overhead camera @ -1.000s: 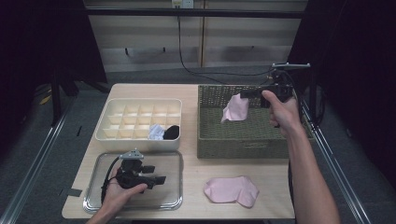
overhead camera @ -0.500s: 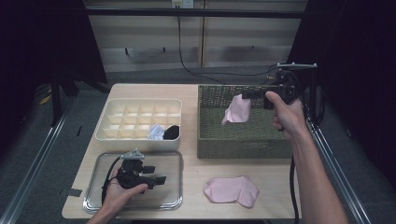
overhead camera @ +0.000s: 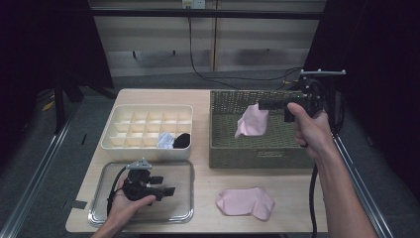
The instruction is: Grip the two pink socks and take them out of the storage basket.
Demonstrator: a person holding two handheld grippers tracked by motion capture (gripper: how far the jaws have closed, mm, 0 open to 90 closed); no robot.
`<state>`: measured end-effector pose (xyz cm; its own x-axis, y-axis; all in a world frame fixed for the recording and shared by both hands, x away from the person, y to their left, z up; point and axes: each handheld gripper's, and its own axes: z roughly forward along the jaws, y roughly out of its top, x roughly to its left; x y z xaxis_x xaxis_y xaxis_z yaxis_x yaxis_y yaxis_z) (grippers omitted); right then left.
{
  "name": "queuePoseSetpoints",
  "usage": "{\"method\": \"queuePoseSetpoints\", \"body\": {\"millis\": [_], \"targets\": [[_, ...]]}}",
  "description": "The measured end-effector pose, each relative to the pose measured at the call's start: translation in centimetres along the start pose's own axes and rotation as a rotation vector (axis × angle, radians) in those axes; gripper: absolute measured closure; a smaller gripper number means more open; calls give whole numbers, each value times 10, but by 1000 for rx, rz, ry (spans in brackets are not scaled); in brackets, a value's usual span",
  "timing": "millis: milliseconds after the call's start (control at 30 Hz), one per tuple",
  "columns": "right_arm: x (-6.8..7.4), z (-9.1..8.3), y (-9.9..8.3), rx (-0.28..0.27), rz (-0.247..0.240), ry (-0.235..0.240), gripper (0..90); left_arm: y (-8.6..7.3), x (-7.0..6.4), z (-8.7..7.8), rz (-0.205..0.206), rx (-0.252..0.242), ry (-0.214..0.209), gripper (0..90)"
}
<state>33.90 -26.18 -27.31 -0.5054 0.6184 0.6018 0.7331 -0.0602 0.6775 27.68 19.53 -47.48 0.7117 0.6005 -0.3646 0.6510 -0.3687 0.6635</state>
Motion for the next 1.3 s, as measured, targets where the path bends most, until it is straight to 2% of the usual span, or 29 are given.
{"method": "queuePoseSetpoints", "body": {"millis": [367,700,800,900,1000,1067,1133,1300], "targets": [[10,-8,-18,21,-26,16,865,0,0,0,-2,2,2,293],[16,-19,-37,16,-42,27,865,1,-1,1,7,6,3,291],[17,-22,-45,11,-47,29,865,7,-1,-3,12,-16,24,292],[18,-22,-52,12,-46,25,866,13,-3,-8,1,-45,25,305],[17,-21,-59,17,-47,23,866,21,-8,-10,19,-62,24,326],[16,-20,-63,20,-45,26,866,26,-11,-11,26,-54,24,343],[14,-20,-69,20,-43,33,867,33,-14,-13,54,-59,30,349],[7,-17,-83,31,-28,35,868,47,-16,-19,35,-99,36,367]]}}
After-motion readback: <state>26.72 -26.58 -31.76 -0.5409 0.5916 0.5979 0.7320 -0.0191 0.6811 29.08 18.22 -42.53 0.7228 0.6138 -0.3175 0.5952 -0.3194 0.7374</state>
